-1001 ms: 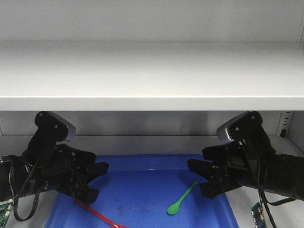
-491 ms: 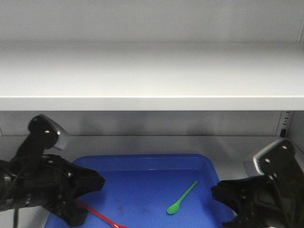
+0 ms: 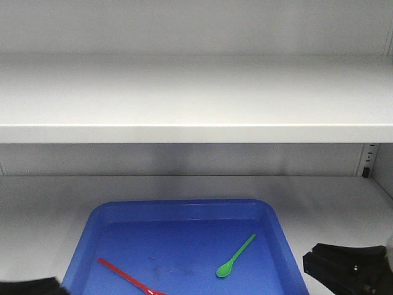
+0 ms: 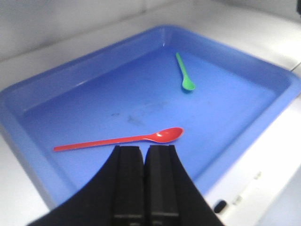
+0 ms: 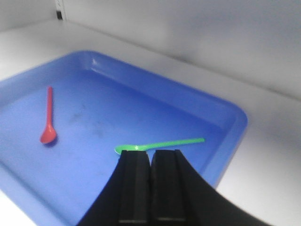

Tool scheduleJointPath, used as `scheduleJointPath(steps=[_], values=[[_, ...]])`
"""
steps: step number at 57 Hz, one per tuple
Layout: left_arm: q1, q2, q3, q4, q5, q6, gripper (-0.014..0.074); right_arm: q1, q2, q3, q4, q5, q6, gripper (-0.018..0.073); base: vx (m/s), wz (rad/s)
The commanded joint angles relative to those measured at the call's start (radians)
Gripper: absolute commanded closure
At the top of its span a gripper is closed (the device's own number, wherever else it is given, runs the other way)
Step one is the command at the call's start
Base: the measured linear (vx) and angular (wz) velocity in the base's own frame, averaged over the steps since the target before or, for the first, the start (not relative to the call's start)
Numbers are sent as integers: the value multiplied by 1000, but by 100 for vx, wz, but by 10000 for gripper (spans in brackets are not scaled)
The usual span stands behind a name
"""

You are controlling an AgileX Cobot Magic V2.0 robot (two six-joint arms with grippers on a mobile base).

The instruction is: Sort red and green spoons into left cabinet

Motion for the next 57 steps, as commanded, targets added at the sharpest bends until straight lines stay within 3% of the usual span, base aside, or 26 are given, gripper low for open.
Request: scheduleJointPath(steps=[1, 18, 57], values=[[-6, -99, 22, -58, -54, -10, 597, 0, -33, -29, 36, 26, 2, 562, 0, 0], [-5, -240, 47, -57, -64, -9, 597, 0, -54, -29, 36, 91, 2, 562, 0, 0], [-5, -243, 47, -57, -115, -8, 597, 0, -54, -29, 36, 91, 2, 562, 0, 0]])
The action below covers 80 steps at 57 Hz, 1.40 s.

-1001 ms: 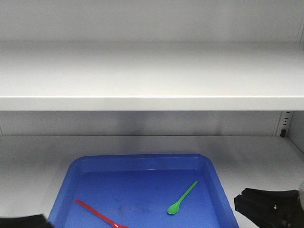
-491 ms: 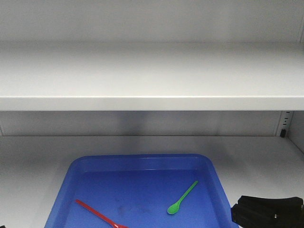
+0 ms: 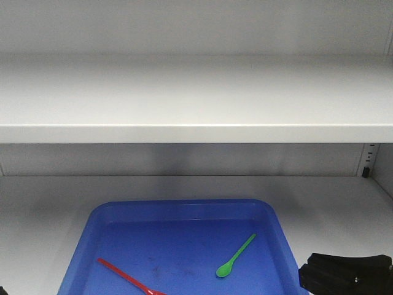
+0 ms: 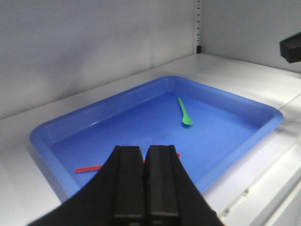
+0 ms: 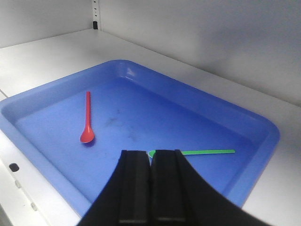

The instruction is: Sort red and green spoons into left cabinet

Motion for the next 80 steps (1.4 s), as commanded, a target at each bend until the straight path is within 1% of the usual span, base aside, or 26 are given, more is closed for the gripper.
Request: scheduleJointPath(steps=[1, 3, 6, 8, 10, 11, 12, 16, 17, 18, 19, 20, 23, 24, 26, 28, 31, 35, 43, 45, 54, 60, 64, 66, 68, 80], values=[[-5, 2, -27, -42, -65, -8, 597, 0, -7, -30, 37, -10, 1, 562, 0, 0], [-5, 2, -27, -39, -80, -10, 597, 0, -7, -30, 37, -10, 1, 562, 0, 0], [-5, 2, -27, -13, -125, -41, 597, 0, -7, -30, 37, -10, 1, 562, 0, 0], [-5, 2, -27, 21, -164, -87, 597, 0, -7, -30, 37, -10, 1, 562, 0, 0], [-5, 2, -27, 74, -209, -151, 597, 0, -7, -30, 37, -10, 1, 562, 0, 0], [-5, 2, -27, 147, -256, -231, 597, 0, -7, -30, 37, -10, 1, 562, 0, 0], [-5, 2, -27, 181, -273, -267, 597, 0, -7, -30, 37, -10, 1, 562, 0, 0], [-5, 2, -27, 382, -345, -463, 597, 0, -7, -30, 37, -10, 1, 562, 0, 0], [-5, 2, -27, 452, -361, -525, 597, 0, -7, -30, 37, -10, 1, 562, 0, 0], [-5, 2, -27, 500, -373, -566, 597, 0, -7, -30, 37, -10, 1, 562, 0, 0], [-4, 1, -25, 574, -385, -627, 597, 0, -7, -30, 37, -10, 1, 562, 0, 0], [-3, 1, -24, 623, -391, -668, 597, 0, -7, -30, 37, -10, 1, 562, 0, 0], [11, -9, -13, 828, -422, -845, 597, 0, -7, -30, 37, -10, 1, 562, 0, 0], [16, -14, -7, 868, -428, -882, 597, 0, -7, -30, 37, -10, 1, 562, 0, 0], [37, -31, 13, 969, -447, -986, 597, 0, -7, -30, 37, -11, 1, 562, 0, 0], [58, -50, 37, 1033, -465, -1057, 597, 0, -7, -30, 37, -11, 1, 562, 0, 0], [95, -93, 81, 1103, -493, -1139, 597, 0, -7, -30, 37, -11, 1, 562, 0, 0], [142, -158, 141, 1140, -515, -1180, 597, 0, -7, -30, 37, -11, 1, 562, 0, 0], [221, -299, 252, 1127, -506, -1187, 597, 0, -7, -30, 37, -11, 1, 562, 0, 0], [235, -331, 278, 1114, -501, -1187, 597, 0, -7, -30, 37, -11, 1, 562, 0, 0], [286, -451, 398, 1114, -500, -1186, 597, 0, -7, -30, 37, -11, 1, 562, 0, 0], [304, -507, 478, 1114, -505, -1186, 597, 0, -7, -30, 37, -11, 1, 562, 0, 0], [305, -508, 522, 1114, -528, -1191, 597, 0, -7, -30, 37, -11, 1, 562, 0, 0], [305, -507, 518, 1114, -479, -1192, 597, 0, -7, -30, 37, -10, 1, 562, 0, 0], [305, -507, 516, 1114, -457, -1192, 597, 0, -7, -30, 37, -10, 1, 562, 0, 0], [305, -507, 516, 1114, -446, -1192, 597, 0, -7, -30, 37, -10, 1, 562, 0, 0]])
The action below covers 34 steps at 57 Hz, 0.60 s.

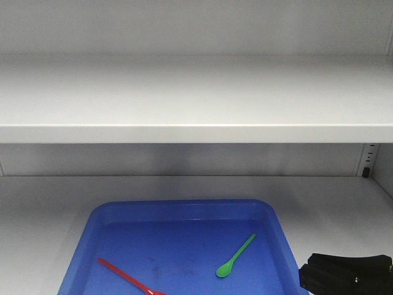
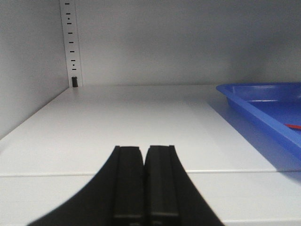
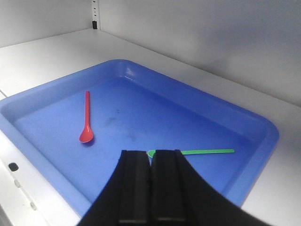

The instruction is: Sort red and green spoons into left cabinet

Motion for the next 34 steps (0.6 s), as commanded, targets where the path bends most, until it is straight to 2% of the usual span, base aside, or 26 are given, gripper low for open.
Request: scheduleJointPath(steps=[1, 34], values=[[2, -20, 18, -9, -72, -11, 597, 0, -7, -30, 40, -10, 1, 562, 0, 0], [2, -20, 18, -9, -72, -11, 597, 0, -7, -30, 40, -10, 1, 562, 0, 0]])
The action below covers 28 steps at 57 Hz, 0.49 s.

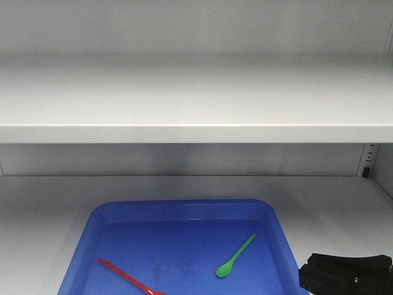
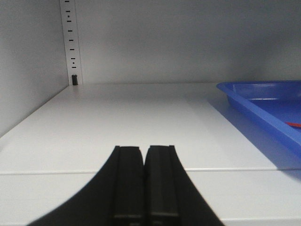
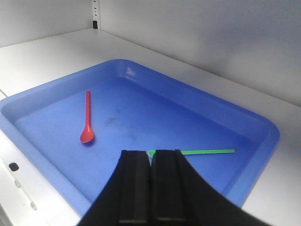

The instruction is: Sort red and green spoons into left cabinet

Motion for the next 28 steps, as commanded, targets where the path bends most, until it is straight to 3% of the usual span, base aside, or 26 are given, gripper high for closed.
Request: scheduleJointPath(steps=[1, 28], values=[[1, -20, 18, -9, -75, -10, 597, 0, -7, -30, 40, -10, 1, 562, 0, 0], [1, -20, 18, -9, -75, -10, 597, 0, 11, -30, 32, -43, 6, 562, 0, 0]])
